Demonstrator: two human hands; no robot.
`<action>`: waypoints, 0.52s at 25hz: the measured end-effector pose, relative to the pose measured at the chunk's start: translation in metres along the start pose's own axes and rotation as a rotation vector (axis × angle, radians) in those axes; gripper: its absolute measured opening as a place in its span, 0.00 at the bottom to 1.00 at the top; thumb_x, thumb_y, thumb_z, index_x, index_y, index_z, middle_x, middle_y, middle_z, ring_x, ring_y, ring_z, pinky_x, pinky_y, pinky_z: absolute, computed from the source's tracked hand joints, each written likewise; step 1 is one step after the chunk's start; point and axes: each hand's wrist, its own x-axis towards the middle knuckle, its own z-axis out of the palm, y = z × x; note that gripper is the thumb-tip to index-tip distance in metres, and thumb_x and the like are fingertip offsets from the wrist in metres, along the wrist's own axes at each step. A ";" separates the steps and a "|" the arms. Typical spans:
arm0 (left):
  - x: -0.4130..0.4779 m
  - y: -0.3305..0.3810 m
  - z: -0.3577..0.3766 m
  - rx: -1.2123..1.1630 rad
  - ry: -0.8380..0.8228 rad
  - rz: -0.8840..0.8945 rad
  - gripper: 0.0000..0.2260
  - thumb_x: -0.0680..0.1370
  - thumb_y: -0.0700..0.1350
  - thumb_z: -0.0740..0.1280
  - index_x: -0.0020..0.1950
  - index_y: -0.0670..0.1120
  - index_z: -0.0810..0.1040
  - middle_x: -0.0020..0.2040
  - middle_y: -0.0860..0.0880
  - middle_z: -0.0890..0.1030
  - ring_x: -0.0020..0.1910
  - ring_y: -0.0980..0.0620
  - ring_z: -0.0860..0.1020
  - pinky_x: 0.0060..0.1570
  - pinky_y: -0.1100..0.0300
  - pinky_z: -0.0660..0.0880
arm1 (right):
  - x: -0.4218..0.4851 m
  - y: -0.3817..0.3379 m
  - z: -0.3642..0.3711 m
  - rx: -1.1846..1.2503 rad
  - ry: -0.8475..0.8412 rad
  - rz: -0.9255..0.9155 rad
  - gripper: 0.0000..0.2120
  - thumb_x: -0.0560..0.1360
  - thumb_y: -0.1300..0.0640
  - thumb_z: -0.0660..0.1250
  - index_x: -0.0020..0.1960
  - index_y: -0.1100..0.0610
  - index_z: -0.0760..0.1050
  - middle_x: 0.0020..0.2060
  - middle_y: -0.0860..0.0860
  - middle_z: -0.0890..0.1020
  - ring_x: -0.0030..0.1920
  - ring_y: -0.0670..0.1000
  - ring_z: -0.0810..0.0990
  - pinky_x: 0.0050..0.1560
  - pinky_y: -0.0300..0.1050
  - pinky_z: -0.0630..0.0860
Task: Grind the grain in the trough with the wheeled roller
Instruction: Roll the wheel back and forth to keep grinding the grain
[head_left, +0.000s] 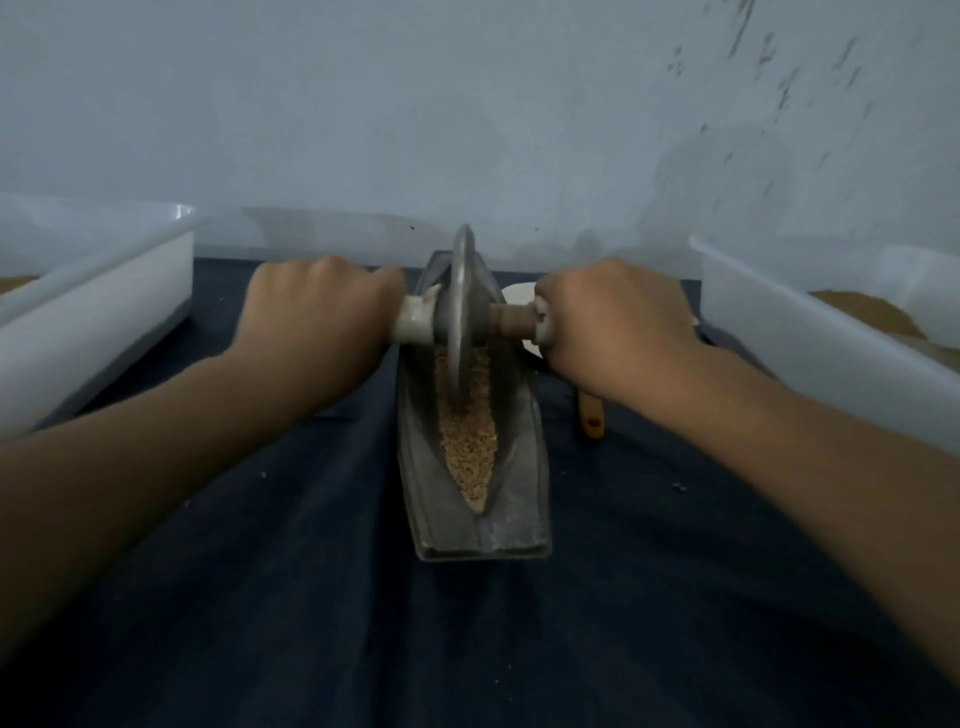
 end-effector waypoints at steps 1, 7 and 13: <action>-0.018 -0.004 -0.002 -0.026 0.028 0.026 0.12 0.72 0.47 0.70 0.38 0.48 0.67 0.29 0.47 0.72 0.26 0.41 0.74 0.28 0.60 0.58 | -0.013 0.001 -0.010 -0.034 0.091 -0.094 0.19 0.63 0.56 0.73 0.30 0.48 0.61 0.25 0.44 0.66 0.24 0.47 0.65 0.28 0.37 0.57; -0.008 -0.008 0.010 -0.008 0.086 -0.016 0.08 0.73 0.50 0.66 0.38 0.48 0.71 0.29 0.46 0.71 0.27 0.41 0.74 0.29 0.58 0.62 | -0.001 -0.005 -0.001 -0.046 0.045 0.003 0.19 0.65 0.57 0.72 0.30 0.48 0.61 0.26 0.47 0.67 0.24 0.48 0.63 0.29 0.36 0.56; 0.025 0.004 -0.003 0.072 0.015 -0.005 0.02 0.73 0.43 0.68 0.44 0.47 0.76 0.34 0.45 0.75 0.35 0.39 0.79 0.31 0.57 0.61 | 0.005 -0.003 0.007 0.081 -0.124 0.147 0.05 0.74 0.55 0.67 0.40 0.49 0.73 0.34 0.49 0.75 0.34 0.52 0.73 0.31 0.42 0.64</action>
